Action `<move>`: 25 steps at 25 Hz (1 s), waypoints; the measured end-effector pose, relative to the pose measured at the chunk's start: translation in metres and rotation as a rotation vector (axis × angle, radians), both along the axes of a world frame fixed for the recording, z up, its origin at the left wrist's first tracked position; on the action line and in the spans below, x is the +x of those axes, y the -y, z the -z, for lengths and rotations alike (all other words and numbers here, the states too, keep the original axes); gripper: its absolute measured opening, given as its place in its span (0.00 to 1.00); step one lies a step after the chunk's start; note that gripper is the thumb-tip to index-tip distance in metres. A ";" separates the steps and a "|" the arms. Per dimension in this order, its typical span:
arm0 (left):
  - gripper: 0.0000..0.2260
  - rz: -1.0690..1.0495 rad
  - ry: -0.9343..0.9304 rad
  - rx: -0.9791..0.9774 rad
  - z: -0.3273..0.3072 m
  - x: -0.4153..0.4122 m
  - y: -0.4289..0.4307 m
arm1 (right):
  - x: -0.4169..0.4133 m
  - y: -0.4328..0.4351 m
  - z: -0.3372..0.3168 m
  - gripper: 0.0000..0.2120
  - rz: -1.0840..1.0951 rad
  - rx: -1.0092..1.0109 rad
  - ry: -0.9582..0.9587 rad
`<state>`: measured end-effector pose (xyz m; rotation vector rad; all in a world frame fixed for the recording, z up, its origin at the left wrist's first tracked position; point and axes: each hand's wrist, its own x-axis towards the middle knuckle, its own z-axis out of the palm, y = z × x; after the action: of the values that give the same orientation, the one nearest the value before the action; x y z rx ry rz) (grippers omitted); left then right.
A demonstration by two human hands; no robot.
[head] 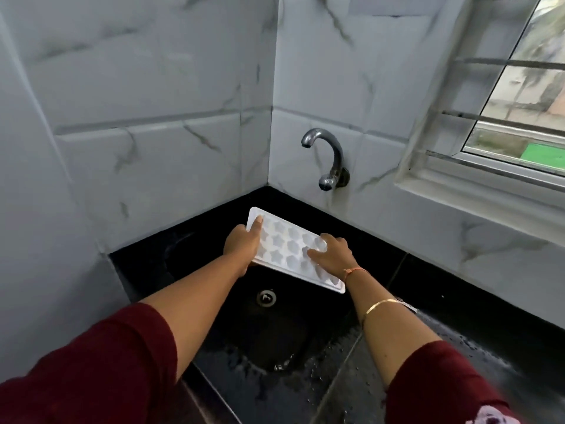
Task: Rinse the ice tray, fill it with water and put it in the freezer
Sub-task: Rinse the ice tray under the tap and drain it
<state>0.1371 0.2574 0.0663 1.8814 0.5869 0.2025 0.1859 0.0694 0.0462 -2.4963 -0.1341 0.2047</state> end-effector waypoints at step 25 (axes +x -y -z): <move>0.25 0.084 -0.031 0.360 -0.003 0.157 -0.002 | 0.199 -0.034 -0.027 0.36 0.020 -0.104 0.171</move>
<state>0.2940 0.2597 0.0695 2.2558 0.5163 0.2360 0.3845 0.1032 0.0730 -2.6155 -0.1728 -0.0113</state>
